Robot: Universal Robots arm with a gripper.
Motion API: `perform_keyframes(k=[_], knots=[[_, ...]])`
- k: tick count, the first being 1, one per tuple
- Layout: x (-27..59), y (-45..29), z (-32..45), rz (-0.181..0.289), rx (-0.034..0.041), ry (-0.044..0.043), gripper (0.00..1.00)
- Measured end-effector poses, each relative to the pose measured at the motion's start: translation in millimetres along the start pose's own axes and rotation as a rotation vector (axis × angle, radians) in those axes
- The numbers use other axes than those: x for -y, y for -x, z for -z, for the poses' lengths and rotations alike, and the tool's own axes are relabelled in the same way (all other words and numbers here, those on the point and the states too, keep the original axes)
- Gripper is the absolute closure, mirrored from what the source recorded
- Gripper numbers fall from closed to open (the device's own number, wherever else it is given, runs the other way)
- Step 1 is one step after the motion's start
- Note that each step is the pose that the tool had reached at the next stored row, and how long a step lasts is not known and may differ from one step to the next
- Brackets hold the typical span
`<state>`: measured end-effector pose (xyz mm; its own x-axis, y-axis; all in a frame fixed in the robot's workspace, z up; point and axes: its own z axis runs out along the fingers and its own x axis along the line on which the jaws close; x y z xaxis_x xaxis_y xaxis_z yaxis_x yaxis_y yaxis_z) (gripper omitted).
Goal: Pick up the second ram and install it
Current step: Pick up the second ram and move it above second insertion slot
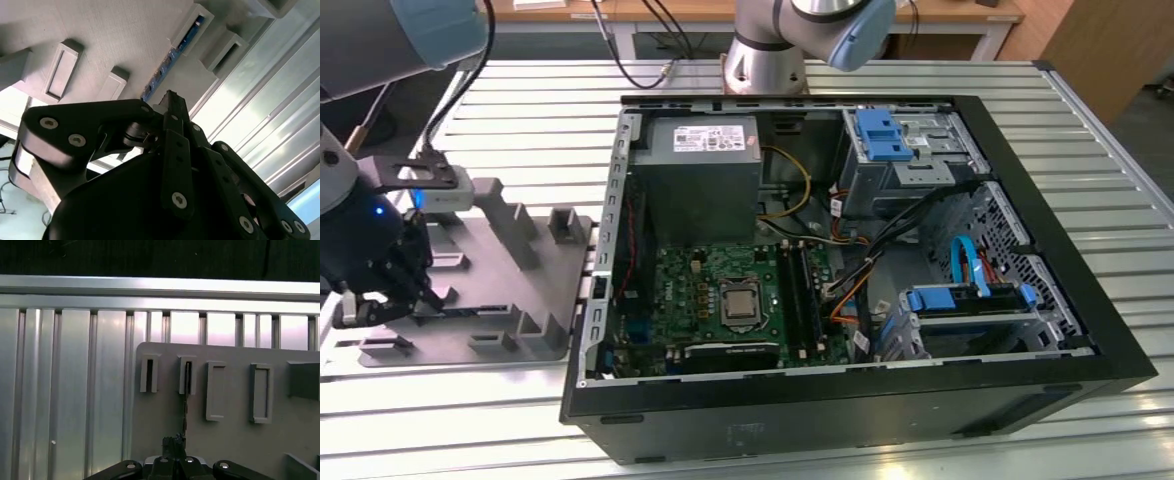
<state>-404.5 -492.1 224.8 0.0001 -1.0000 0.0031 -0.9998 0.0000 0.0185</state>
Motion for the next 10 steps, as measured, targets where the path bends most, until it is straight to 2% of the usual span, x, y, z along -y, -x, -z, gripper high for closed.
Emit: perform_keyframes(k=[4,6,8,10], knots=[[0.0,0.0,-2.0,-0.069,0.0013,0.0002,0.9],[-0.2,-0.1,-2.5,-0.088,0.0022,0.0004,0.9],[-0.8,0.0,-2.8,-0.1,0.0069,0.0006,0.9],[-1.1,0.1,-3.0,-0.112,0.0149,0.001,0.9]])
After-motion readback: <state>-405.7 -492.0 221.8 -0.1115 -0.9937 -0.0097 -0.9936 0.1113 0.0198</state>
